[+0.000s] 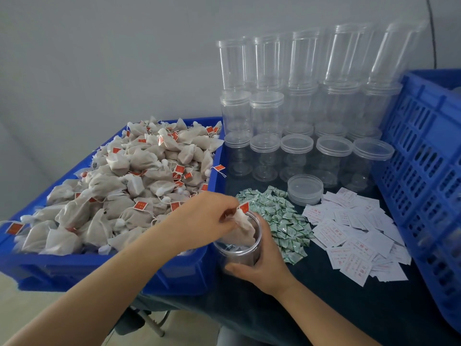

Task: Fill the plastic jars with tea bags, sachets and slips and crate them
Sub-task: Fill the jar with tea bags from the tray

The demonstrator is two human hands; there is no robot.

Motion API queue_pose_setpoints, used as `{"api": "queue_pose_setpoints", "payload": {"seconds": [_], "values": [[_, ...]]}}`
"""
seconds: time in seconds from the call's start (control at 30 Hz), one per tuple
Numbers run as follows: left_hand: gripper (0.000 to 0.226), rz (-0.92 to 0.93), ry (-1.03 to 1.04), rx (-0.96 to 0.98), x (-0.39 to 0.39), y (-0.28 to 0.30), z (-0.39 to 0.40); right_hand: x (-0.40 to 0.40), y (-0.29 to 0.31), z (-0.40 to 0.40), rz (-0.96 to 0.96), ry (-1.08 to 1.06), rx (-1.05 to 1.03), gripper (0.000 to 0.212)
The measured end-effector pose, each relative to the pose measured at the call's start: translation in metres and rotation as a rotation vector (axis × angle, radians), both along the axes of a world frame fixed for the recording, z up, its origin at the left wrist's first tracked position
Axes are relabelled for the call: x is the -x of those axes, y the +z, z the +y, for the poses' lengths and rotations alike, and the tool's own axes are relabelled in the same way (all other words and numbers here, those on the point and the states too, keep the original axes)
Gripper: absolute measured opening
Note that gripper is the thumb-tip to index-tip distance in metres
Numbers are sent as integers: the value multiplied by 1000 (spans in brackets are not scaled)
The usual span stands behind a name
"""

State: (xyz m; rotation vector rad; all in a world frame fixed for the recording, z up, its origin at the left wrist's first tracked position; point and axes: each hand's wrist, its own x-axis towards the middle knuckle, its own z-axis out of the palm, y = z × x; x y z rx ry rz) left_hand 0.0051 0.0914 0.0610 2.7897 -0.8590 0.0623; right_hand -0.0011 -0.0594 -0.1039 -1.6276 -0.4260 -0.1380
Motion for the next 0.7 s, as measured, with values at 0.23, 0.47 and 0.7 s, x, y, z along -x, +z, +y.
{"api": "queue_pose_setpoints", "payload": {"seconds": [0.23, 0.47, 0.7], "values": [[11, 218, -78, -53, 7, 1, -9, 0, 4, 1, -23, -13, -7, 89], [21, 191, -109, -185, 2, -1, -27, 1, 5, 0, 12, 12, -30, 96], [14, 230, -118, -267, 1, -2, -37, 1, 6, 0, -10, 11, -29, 97]]}}
